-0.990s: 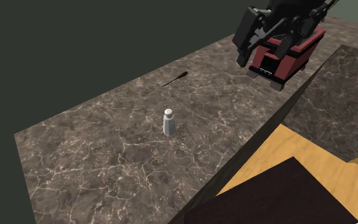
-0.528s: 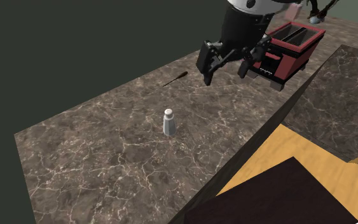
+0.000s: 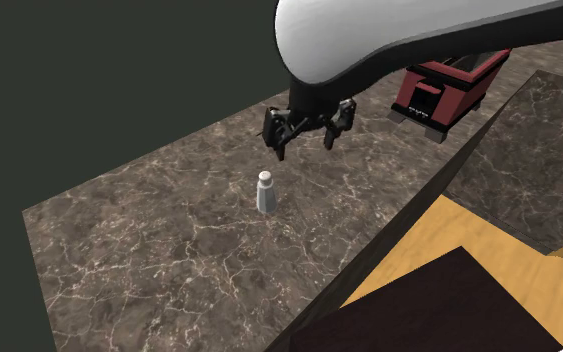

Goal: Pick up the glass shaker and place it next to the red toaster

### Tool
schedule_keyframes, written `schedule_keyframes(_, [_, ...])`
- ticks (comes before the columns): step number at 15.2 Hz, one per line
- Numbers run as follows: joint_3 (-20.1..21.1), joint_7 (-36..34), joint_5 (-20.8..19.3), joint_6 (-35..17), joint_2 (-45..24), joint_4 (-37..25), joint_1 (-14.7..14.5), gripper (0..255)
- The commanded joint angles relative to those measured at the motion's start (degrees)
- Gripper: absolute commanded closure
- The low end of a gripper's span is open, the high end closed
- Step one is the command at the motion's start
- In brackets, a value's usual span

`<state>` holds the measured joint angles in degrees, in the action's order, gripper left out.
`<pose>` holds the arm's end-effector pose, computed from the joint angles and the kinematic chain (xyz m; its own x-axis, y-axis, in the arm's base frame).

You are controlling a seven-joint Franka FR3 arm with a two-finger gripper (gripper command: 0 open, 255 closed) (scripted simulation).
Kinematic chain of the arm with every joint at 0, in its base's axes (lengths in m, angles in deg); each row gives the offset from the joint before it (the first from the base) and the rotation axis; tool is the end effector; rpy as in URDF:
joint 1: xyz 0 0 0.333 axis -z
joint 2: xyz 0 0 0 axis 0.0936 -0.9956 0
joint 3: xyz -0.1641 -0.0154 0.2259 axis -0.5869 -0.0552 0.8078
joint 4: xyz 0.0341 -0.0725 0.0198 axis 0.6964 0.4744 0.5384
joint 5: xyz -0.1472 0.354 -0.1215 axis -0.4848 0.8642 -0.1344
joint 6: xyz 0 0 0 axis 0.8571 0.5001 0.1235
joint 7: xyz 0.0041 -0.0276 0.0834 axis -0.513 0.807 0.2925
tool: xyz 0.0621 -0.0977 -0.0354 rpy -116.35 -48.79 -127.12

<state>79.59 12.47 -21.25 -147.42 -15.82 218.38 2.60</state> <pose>0.4539 0.1380 0.4150 0.9903 -0.0811 0.1129 -0.0787 -0.9966 -0.0255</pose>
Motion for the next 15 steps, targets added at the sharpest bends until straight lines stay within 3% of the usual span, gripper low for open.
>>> schedule_keyframes(1, [1.3, -1.5, -0.2, -3.1, -3.8, -0.5, -0.2, 0])
schedule_keyframes(7, [4.2, -6.4, -2.9, -10.3, -16.5, -4.9, -0.7, 0])
schedule_keyframes(15, [4.3, -7.9, -4.8, -16.2, -21.1, -3.3, -0.8, 0])
